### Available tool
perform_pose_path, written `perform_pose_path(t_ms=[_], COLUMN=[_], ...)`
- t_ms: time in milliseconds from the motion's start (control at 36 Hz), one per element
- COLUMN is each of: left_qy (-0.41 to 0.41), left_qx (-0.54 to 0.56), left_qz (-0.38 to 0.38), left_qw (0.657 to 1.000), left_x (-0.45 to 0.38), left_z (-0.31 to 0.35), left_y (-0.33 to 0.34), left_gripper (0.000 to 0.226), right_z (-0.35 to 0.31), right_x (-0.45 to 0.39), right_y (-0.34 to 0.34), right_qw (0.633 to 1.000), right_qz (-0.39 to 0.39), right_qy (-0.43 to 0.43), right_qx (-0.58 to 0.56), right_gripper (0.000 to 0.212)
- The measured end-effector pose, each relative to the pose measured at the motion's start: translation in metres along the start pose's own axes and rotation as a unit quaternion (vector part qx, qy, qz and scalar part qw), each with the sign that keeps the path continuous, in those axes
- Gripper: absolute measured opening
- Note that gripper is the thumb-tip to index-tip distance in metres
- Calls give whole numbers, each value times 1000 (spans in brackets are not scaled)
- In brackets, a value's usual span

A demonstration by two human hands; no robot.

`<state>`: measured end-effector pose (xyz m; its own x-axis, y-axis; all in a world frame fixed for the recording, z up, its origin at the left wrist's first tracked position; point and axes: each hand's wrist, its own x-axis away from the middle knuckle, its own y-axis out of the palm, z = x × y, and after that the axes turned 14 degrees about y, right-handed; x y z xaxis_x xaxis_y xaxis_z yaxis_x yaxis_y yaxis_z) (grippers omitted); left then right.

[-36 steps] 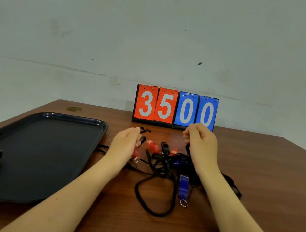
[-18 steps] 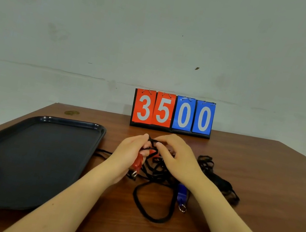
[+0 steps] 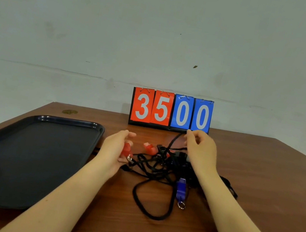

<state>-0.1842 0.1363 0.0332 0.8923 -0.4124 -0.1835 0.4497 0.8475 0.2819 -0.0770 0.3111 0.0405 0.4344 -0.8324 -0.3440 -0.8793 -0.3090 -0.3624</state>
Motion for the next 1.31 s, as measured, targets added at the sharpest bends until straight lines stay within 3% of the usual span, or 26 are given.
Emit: perform_pose_path(t_ms=[83,167,278,389,500,583,667,833,917,1000,1083,1194,1306], left_qy=[-25,-19,17,56,50,24,-8,-39,-70,-88,-99,-123,-125], left_qx=[54,79,87,55,59,75,100,153,164,137,84,55,57], left_qz=[27,39,67,114,142,151,150,108,62,-8,-79,-156,-167], left_qw=[998,996,994,990,987,985,984,982,982,987,988,978,976], left_x=[-2,-2,0,-3,-7,-10,-11,-9,-5,-1,7,14,12], left_z=[1,3,10,14,12,9,7,7,8,9,11,13,10], left_y=[-4,-4,-2,-3,-6,-8,-8,-5,-3,0,6,11,11], left_gripper=[24,23,23,24,24,24,25,28,38,34,32,40,39], right_z=[6,2,-11,-16,-17,-17,-19,-27,-30,-31,-28,-25,-20], right_x=[-3,4,30,50,55,57,60,50,41,36,29,19,14], right_y=[-8,-5,16,37,42,41,41,28,18,9,6,6,4], right_qw=[984,973,967,904,876,874,892,941,928,886,876,893,919], right_qz=[74,65,-104,-293,-327,-344,-358,-322,-298,-308,-287,-227,-197], right_qy=[-63,-133,-198,-258,-292,-291,-245,-32,43,124,159,177,166], right_qx=[150,177,123,174,203,184,128,-99,-219,-325,-352,-346,-300], right_gripper=[20,36,40,45,41,22,17,28,33,31,34,33,30])
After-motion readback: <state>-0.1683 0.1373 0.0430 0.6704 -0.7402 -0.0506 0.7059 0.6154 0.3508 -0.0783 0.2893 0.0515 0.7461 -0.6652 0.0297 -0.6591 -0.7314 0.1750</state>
